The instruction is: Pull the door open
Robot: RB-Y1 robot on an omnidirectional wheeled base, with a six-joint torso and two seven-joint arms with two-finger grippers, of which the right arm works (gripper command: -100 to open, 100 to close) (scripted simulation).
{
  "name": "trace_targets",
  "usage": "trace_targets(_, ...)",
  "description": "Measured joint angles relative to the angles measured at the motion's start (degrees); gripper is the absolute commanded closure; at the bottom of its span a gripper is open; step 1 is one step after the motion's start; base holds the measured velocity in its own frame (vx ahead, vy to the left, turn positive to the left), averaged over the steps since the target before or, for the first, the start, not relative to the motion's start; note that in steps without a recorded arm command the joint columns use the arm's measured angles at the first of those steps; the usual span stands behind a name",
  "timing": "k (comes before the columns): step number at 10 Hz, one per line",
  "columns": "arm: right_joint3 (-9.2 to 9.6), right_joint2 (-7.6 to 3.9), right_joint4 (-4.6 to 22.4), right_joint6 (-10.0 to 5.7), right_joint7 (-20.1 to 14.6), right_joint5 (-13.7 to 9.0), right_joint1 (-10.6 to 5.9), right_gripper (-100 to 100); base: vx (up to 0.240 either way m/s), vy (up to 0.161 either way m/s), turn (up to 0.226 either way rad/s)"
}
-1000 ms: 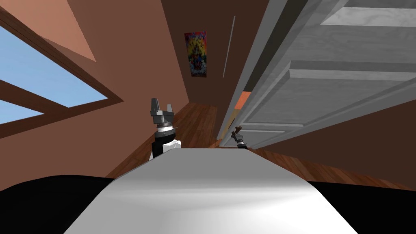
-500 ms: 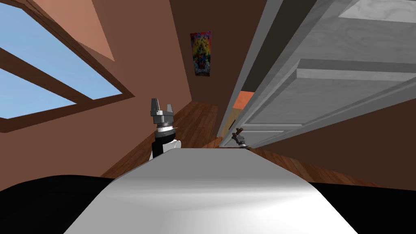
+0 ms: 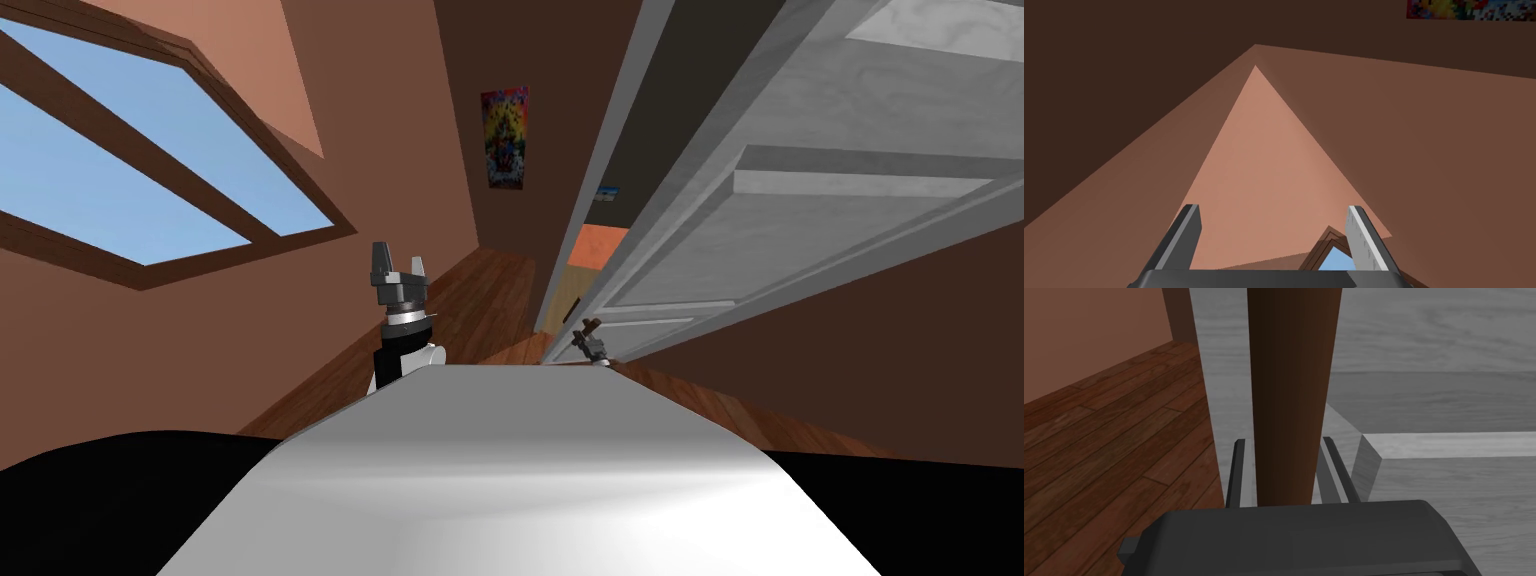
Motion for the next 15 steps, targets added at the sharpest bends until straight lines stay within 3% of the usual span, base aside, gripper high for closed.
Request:
trace_targets(4,1.81,-1.1,1.8,-3.91,-2.0,0.9,0.56,100,-0.256,-0.103,0.169)
trace_targets(6,2.69,-2.06,1.8,-5.46,-2.8,1.3,1.61,100,-0.19,-0.076,0.102)
trace_targets(9,3.05,-2.31,2.3,-6.16,-3.1,1.3,1.91,100,-0.211,-0.084,0.212)
trace_targets(15,4.22,-2.68,4.3,-9.07,-4.2,1.7,2.15,100,-0.219,-0.096,0.162)
